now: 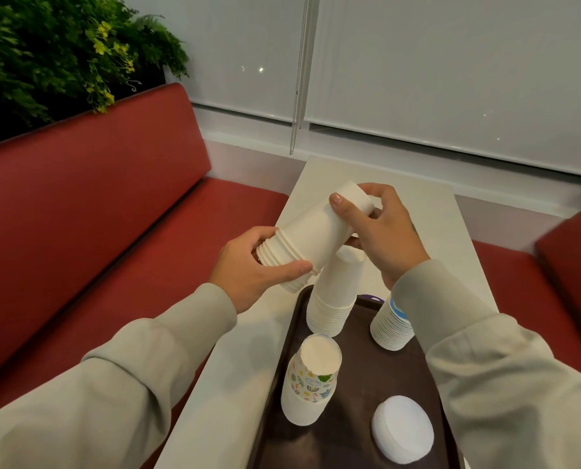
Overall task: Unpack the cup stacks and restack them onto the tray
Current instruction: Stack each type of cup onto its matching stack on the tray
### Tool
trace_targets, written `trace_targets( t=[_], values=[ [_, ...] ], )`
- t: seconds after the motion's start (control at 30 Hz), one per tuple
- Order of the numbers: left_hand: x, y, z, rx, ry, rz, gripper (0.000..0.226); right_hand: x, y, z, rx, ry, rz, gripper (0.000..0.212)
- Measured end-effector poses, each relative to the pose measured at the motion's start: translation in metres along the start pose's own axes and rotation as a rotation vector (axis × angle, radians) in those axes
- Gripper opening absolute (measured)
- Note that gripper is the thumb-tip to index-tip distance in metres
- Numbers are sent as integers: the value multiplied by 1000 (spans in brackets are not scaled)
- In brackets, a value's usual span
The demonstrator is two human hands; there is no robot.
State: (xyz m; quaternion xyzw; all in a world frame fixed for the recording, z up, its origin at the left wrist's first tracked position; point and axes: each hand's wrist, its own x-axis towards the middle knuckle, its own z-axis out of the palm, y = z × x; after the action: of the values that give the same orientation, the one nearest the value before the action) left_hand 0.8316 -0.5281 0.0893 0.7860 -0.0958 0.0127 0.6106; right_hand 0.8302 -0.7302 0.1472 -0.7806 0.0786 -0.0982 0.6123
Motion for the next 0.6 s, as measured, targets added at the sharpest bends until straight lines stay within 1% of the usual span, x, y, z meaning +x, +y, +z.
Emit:
trace_targets(
  t=[0.13,0.23,0.27,0.4,0.5,0.6],
  values=[
    [1,0,1,5,-6,-7,56,1,-1,-2,14,2,11,67],
    [-1,-8,-4,24,-10,-33,53,4,-4,-12,114,50,19,53],
    [-3,-11,-6,27,-11,-43,53,5,-6,-16,116,57,23,51],
    [-7,-16,-10,18,-7,-57,52,8,-7,-25,119,81,-7,52],
    [-7,-21,-15,11,24,-76,50,14,-12,-34,124,135,-47,53],
    [-6,-28,-22,-55,102,-109,44,15,-16,-43,-4,176,-98,62]
  ],
)
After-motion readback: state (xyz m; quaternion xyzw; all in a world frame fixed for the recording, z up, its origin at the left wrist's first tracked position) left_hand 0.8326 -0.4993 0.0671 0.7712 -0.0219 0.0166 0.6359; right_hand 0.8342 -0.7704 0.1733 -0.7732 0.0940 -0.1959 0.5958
